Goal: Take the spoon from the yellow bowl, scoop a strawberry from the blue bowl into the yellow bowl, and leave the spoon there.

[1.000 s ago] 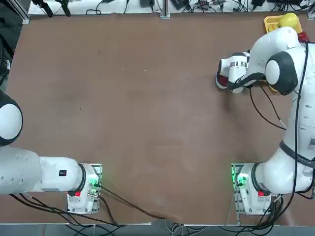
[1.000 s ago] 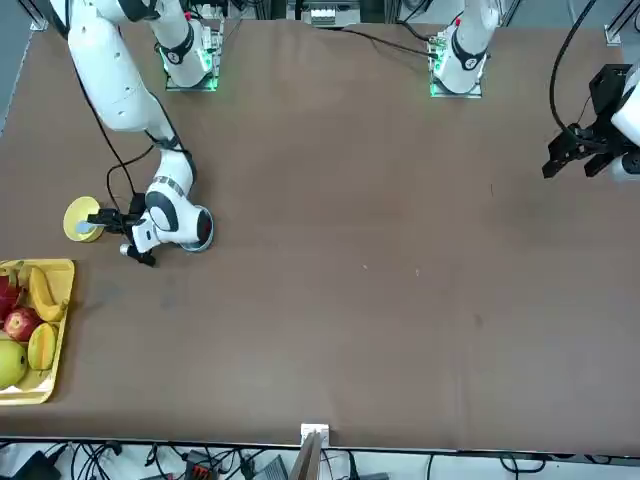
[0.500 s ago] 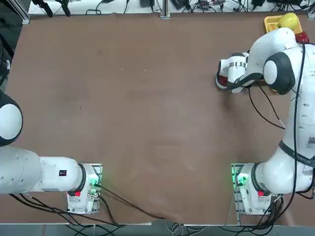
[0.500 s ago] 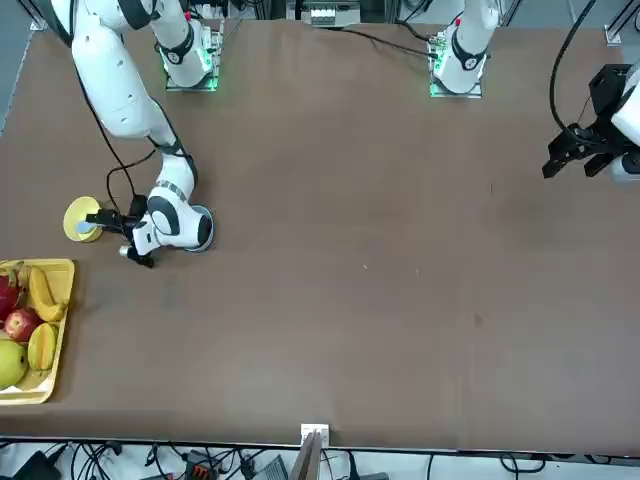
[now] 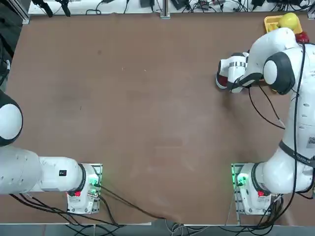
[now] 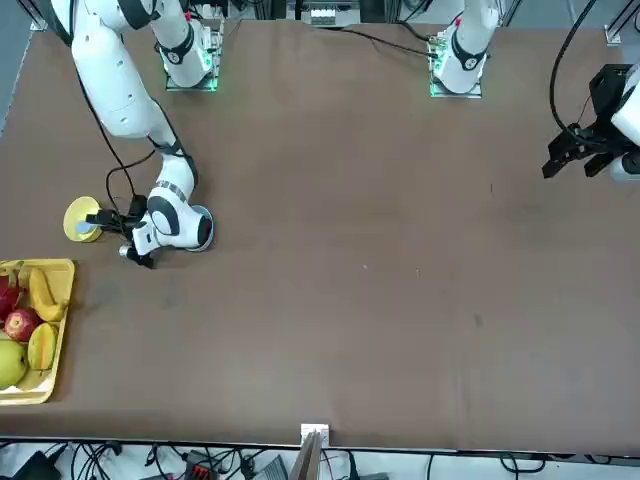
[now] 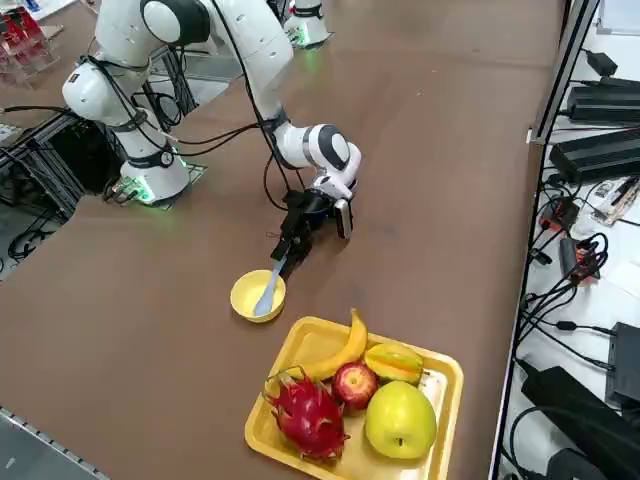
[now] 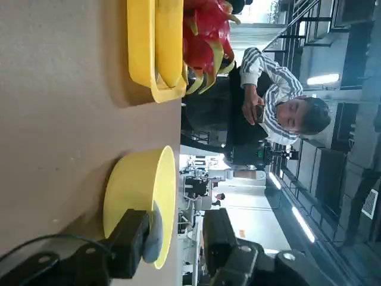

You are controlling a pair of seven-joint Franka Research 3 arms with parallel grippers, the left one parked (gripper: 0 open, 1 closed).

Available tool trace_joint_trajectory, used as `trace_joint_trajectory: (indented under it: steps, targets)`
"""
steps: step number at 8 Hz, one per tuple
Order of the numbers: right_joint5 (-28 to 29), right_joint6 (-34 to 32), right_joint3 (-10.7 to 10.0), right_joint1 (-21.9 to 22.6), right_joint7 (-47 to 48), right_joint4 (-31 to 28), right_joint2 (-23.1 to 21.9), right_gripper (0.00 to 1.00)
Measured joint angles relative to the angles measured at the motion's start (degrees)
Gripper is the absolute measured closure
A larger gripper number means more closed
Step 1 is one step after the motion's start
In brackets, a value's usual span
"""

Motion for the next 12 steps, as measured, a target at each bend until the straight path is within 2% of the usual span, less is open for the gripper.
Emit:
trace_joint_trajectory:
  steps: [8, 12]
  targets:
    - [0.05, 0.02, 0.00, -0.06, -0.01, 0.00, 0.39, 0.46]
    - [1.49, 0.03, 0.00, -0.08, -0.05, 0.00, 0.40, 0.53]
